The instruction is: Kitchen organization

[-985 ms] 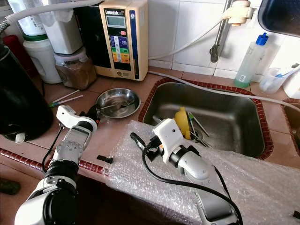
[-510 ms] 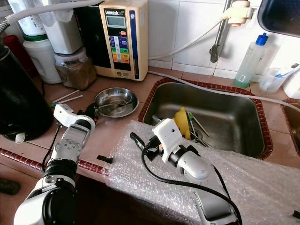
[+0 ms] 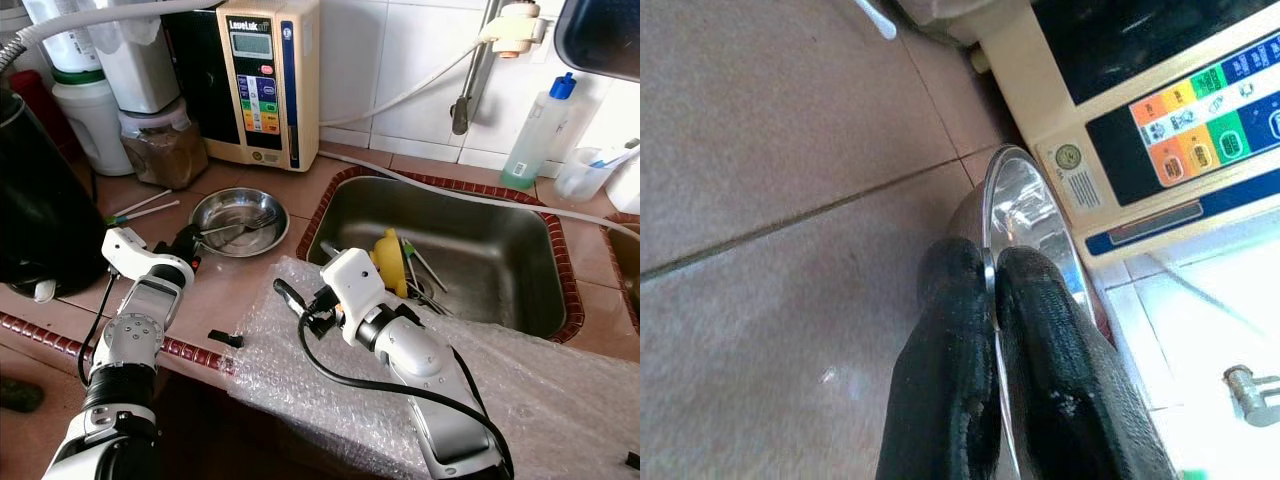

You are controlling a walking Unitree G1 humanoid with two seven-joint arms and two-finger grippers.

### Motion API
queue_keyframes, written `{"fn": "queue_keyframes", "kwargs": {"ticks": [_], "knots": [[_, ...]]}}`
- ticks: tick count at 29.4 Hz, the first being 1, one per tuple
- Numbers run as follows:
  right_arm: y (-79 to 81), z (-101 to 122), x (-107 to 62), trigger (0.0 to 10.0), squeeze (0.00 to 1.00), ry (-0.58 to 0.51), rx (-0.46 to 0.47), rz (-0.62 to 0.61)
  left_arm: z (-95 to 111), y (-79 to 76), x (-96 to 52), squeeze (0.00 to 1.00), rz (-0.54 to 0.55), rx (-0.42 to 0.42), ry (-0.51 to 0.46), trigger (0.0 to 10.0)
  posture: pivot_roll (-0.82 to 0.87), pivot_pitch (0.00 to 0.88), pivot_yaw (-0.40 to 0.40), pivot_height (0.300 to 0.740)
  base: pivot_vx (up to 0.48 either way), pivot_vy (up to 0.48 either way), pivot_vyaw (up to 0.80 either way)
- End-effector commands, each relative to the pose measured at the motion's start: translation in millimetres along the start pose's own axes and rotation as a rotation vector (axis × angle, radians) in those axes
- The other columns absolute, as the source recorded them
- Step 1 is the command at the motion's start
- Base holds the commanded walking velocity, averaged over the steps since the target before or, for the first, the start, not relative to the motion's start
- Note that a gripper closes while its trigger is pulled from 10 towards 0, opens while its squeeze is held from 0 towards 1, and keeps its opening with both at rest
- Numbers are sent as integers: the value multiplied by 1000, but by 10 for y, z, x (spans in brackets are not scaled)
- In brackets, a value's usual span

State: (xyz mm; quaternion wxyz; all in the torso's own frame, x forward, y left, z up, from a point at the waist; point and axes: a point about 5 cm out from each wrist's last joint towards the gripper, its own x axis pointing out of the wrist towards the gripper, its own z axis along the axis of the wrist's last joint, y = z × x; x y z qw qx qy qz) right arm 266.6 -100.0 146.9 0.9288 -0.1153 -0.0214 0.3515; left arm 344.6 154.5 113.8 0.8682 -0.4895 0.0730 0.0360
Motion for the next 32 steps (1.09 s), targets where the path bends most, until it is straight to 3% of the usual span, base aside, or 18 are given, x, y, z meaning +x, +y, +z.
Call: {"fn": "queue_keyframes", "kwargs": {"ticks": [1, 4, 12, 16, 19, 20, 21, 22, 23, 24, 29, 30, 31, 32], "knots": [[-4, -5, 7, 10000, 0, 2, -10, 14, -22, 27, -34, 0, 24, 26, 15, 0, -39, 0, 30, 740, 0, 0, 0], [-15, -3, 6, 10000, 0, 0, -10, 10, 45, -6, -81, 0, 15, 6, -43, 0, -38, 0, 28, 740, 0, 0, 0], [-9, -15, 11, 10000, 0, 3, -10, 15, 203, -104, -139, 0, -2, 141, -148, 0, -34, 0, 21, 740, 0, 0, 0], [-10, -16, 13, 10000, 0, 3, -11, 17, 162, -117, -143, 0, -7, 183, -132, 0, -34, 0, 21, 740, 0, 0, 0], [-7, -18, 17, 10000, 0, 3, -12, 17, -7, -55, -127, 0, 24, 135, -44, 0, -38, 0, 24, 740, 0, 0, 0], [-7, -17, 16, 10000, 0, 3, -12, 17, -46, -51, -127, 0, 22, 147, -24, 392, -38, 0, 24, 740, 0, 0, 0], [-6, -17, 16, 10000, 0, 3, -12, 16, -75, -51, -129, 0, 18, 151, -14, 1961, -39, 0, 24, 740, 0, 0, 0], [-5, -17, 16, 10000, 0, 3, -12, 16, -95, -54, -131, 0, 15, 142, -9, 2039, -39, 0, 24, 740, 0, 0, 0], [-3, -17, 15, 10000, 0, 4, -12, 15, -108, -55, -134, 0, 16, 129, -7, 1569, -42, 0, 25, 740, 0, 0, 0], [-2, -22, 12, 10000, 0, 5, -11, 15, -132, -70, -137, 0, 8, 130, 2, 0, -42, 0, 25, 740, 0, 0, 0], [-1, -28, 8, 10000, 0, 7, -9, 15, -184, -66, -128, 0, 14, 164, 31, 118, -42, 0, 27, 740, 0, 0, 0], [-5, -28, 9, 10000, 0, 7, -9, 14, -185, -62, -125, 0, 17, 169, 33, 1608, -42, 0, 27, 740, 0, 0, 0], [-9, -27, 9, 10000, 0, 7, -10, 13, -185, -55, -122, 0, 23, 176, 35, 4431, -41, 0, 28, 740, 0, 0, 0], [-9, -27, 9, 10000, 0, 7, -10, 13, -185, -55, -122, 0, 23, 176, 35, 4431, -41, 0, 28, 740, 0, 0, 0]]}}
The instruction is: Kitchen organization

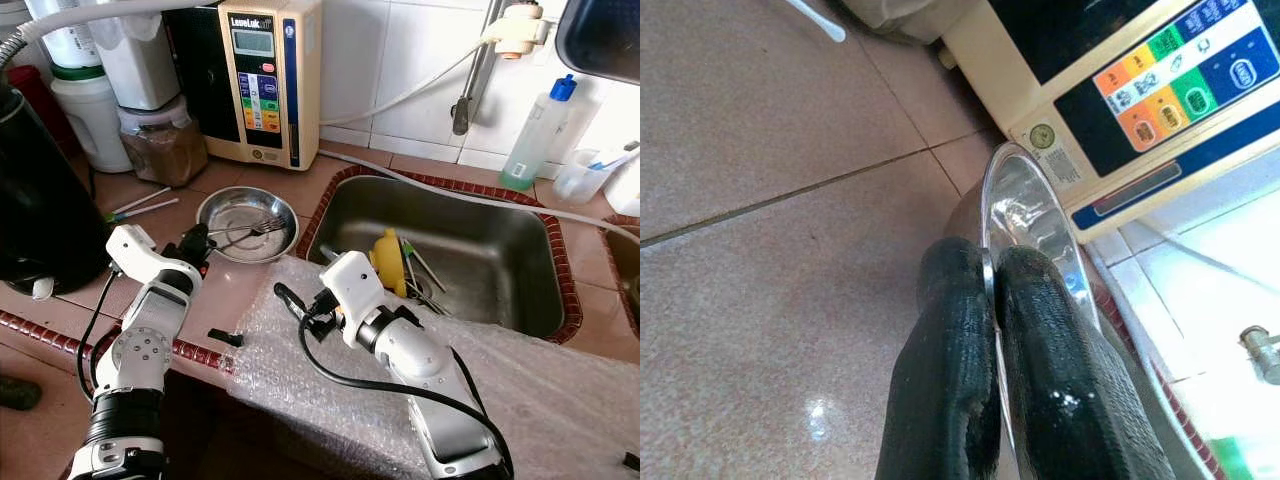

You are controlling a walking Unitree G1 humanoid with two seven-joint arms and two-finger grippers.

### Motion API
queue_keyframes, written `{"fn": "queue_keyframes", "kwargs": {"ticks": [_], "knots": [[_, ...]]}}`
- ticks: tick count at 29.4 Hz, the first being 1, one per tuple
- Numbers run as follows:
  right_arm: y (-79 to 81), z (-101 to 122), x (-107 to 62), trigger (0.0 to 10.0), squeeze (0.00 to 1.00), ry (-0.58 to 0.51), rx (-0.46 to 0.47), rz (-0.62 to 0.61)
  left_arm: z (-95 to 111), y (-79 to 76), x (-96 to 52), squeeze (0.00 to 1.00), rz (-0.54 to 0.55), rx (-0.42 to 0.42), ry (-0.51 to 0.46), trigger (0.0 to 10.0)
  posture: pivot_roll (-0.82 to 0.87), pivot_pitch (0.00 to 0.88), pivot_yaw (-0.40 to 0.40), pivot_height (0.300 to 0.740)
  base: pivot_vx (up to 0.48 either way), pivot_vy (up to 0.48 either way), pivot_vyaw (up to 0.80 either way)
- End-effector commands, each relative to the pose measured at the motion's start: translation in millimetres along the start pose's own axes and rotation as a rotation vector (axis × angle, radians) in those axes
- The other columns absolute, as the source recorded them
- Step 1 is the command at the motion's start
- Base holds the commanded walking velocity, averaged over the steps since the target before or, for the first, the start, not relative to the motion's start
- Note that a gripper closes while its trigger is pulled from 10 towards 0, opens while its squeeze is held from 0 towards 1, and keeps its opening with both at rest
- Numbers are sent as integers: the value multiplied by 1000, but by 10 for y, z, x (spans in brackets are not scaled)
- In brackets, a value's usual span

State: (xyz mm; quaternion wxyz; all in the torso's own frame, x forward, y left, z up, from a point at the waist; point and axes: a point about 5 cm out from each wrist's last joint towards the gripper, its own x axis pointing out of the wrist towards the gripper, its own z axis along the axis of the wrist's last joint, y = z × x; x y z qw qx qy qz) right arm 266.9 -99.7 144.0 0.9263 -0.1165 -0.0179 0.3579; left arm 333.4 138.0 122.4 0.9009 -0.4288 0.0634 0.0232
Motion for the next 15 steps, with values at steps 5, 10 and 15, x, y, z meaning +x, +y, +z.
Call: {"fn": "queue_keyframes", "kwargs": {"ticks": [5, 10, 15], "knots": [[-21, -2, 1, 10000, 0, 2, -11, -4, -73, 141, 0, 0, 85, 60, 45, 10000, -42, 0, 31, 740, 0, 0, 0], [-20, -3, 0, 10000, 0, 2, -11, -4, -46, 216, -3, 0, 122, 58, 32, 8471, -42, 0, 32, 740, 0, 0, 0], [-16, -2, 4, 10000, 0, 2, -14, -1, -51, 235, 0, 0, 127, 78, 37, 10000, -41, 0, 29, 740, 0, 0, 0]]}}
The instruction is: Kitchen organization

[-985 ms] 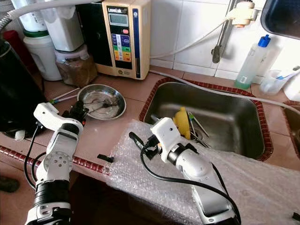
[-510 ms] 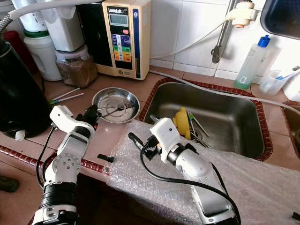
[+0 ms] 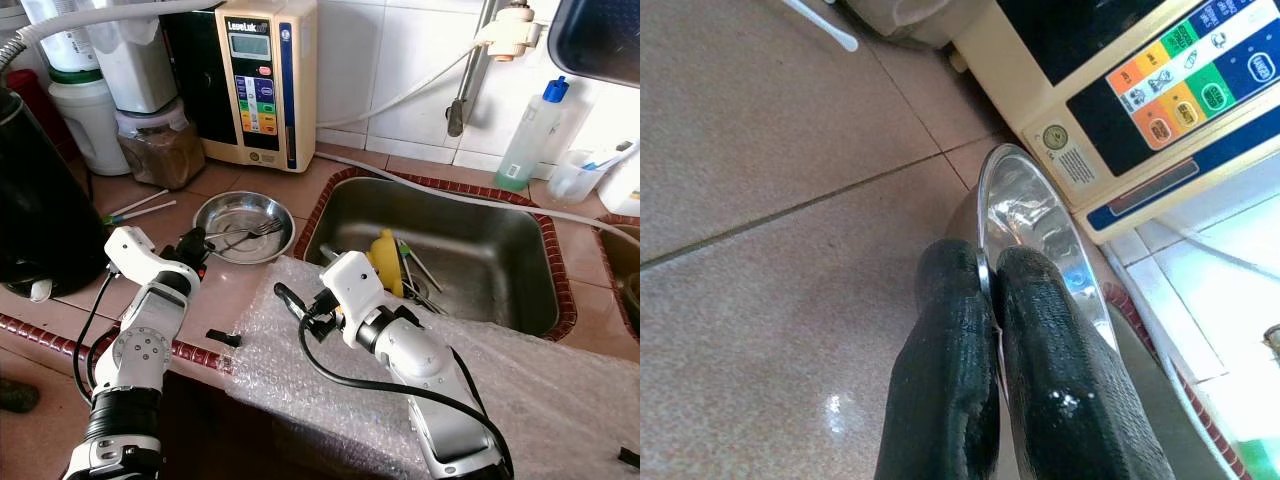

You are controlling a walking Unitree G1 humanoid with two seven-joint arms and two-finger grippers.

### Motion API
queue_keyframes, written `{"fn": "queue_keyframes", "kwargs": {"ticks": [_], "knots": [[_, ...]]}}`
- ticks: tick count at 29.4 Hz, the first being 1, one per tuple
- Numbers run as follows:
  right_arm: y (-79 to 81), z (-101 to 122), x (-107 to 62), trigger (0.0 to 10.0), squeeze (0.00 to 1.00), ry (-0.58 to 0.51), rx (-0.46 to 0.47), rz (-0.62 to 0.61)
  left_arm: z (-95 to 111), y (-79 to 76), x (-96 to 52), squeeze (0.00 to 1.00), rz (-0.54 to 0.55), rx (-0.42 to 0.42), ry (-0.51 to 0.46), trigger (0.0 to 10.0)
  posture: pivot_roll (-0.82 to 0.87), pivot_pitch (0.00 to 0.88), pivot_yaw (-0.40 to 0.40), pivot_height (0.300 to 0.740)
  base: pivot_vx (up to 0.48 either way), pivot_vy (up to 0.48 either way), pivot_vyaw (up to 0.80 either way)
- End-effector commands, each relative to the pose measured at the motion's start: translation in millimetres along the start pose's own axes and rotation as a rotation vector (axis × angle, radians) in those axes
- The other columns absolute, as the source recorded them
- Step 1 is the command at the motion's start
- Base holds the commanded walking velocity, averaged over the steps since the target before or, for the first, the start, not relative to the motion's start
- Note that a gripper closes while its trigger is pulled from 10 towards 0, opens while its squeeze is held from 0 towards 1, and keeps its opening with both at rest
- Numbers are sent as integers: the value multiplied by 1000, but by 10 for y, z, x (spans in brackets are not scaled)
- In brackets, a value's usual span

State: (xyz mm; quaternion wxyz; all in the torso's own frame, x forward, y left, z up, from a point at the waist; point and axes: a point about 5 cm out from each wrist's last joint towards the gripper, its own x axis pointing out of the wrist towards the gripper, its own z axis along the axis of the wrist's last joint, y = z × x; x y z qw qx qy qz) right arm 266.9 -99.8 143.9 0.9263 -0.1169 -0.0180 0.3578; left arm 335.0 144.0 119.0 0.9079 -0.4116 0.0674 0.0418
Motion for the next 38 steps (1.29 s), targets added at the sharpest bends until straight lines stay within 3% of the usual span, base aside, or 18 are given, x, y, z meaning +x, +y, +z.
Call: {"fn": "queue_keyframes", "kwargs": {"ticks": [1, 4, 5, 6, 12, 13, 14, 25, 26, 27, 38], "knots": [[-16, 2, 7, 10000, 0, 1, -13, 0, -87, 174, -13, 0, 89, 48, 49, 10000, -42, 0, 28, 740, 0, 0, 0], [-18, 3, 9, 10000, 0, 1, -16, 1, -95, 182, -13, 0, 98, 51, 49, 10000, -42, 0, 29, 740, 0, 0, 0], [-18, 3, 6, 10000, 0, 1, -16, 1, -97, 191, -14, 267, 106, 47, 45, 10000, -44, 0, 28, 740, 0, 0, 0], [-17, 3, 4, 10000, 0, 2, -16, 1, -97, 200, -16, 1000, 110, 54, 45, 10000, -44, 0, 28, 740, 0, 0, 0], [-18, 1, -4, 10000, 0, 4, -16, 1, -91, 210, -19, 1000, 116, 62, 37, 10000, -44, 0, 27, 740, 0, 0, 0], [-17, 0, -5, 10000, 0, 4, -16, 1, -91, 218, -15, 624, 125, 75, 40, 10000, -44, 0, 27, 740, 0, 0, 0], [-17, 0, -5, 10000, 0, 4, -16, 1, -93, 224, -14, 0, 131, 80, 42, 10000, -44, 0, 27, 740, 0, 0, 0], [-19, 0, -4, 10000, 0, 6, -15, 1, -81, 223, -14, 0, 150, 43, 33, 10000, -45, 0, 25, 740, 0, 0, 0], [-17, 1, -3, 10000, 0, 6, -16, 2, -57, 194, -10, 0, 139, 33, 20, 1843, -45, 0, 25, 740, 0, 0, 0], [-17, 0, -1, 10000, 0, 6, -16, 1, -46, 180, -9, 0, 136, 28, 15, 0, -43, 0, 26, 740, 0, 0, 0], [-10, -4, 0, 10000, 0, 5, -13, 0, 112, 31, 4, 0, 116, 19, -42, 0, -42, 0, 28, 740, 0, 0, 0]]}}
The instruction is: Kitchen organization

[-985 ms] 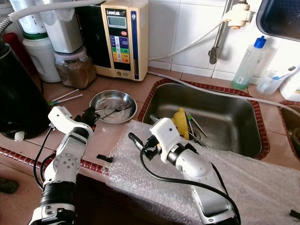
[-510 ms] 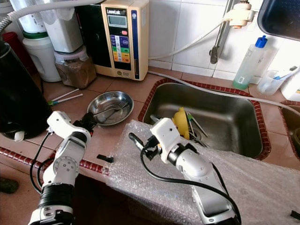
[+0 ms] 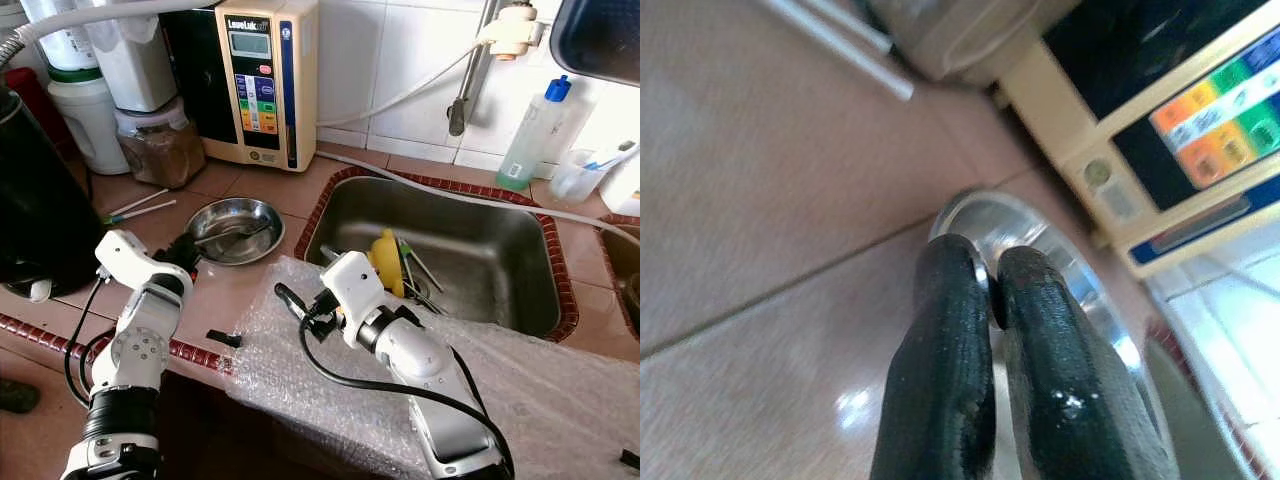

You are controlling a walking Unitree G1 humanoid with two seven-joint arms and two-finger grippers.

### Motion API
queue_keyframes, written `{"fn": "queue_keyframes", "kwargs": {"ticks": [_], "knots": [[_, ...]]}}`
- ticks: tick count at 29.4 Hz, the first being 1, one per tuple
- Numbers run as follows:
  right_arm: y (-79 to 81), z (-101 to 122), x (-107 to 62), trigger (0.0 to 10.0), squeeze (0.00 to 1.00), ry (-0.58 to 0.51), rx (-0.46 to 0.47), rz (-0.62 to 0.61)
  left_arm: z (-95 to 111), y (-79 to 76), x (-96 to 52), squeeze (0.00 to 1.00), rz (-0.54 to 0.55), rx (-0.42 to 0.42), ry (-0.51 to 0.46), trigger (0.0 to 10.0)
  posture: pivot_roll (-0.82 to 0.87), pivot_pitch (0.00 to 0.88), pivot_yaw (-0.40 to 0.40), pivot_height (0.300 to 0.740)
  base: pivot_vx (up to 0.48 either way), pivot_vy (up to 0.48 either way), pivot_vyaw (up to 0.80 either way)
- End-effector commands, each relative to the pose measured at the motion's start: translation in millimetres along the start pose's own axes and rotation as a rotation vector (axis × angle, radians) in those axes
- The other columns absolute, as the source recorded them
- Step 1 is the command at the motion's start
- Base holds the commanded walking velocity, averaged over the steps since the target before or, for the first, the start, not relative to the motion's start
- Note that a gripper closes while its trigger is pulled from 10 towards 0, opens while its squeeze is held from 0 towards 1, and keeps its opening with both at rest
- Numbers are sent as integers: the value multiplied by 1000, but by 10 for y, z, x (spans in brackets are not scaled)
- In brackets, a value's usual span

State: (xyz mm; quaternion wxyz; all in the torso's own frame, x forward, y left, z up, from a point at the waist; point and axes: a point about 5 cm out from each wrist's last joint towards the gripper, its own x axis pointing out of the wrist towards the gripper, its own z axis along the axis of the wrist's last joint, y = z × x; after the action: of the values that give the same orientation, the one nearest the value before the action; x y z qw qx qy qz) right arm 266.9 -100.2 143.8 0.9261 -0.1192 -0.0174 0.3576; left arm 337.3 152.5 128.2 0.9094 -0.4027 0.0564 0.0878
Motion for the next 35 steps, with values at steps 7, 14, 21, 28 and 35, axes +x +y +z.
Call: {"fn": "queue_keyframes", "kwargs": {"ticks": [7, 14, 21, 28, 35], "knots": [[-8, 1, 5, 10000, 0, 1, -8, -3, 47, -63, -16, 0, -10, 20, -9, 0, -40, 0, 29, 740, 0, 0, 0], [-40, 17, 12, 10000, 0, -7, -3, -15, 20, -289, -64, 0, -171, -93, 13, 0, -41, 0, 27, 740, 0, 0, 0], [-235, 96, 66, 10000, 0, -29, -33, -68, 33, -540, -124, 0, -347, -156, 5, 0, -37, 0, 23, 740, 0, 0, 0], [-358, 181, 215, 10000, 0, -78, 64, -118, 101, -671, -168, 0, -466, -261, 31, 0, -27, 0, 16, 740, 0, 0, 0], [-456, 226, 347, 10000, 0, -127, 190, -182, 75, -791, -226, 0, -567, -351, 82, 0, -19, 0, 14, 740, 0, 0, 0]]}}
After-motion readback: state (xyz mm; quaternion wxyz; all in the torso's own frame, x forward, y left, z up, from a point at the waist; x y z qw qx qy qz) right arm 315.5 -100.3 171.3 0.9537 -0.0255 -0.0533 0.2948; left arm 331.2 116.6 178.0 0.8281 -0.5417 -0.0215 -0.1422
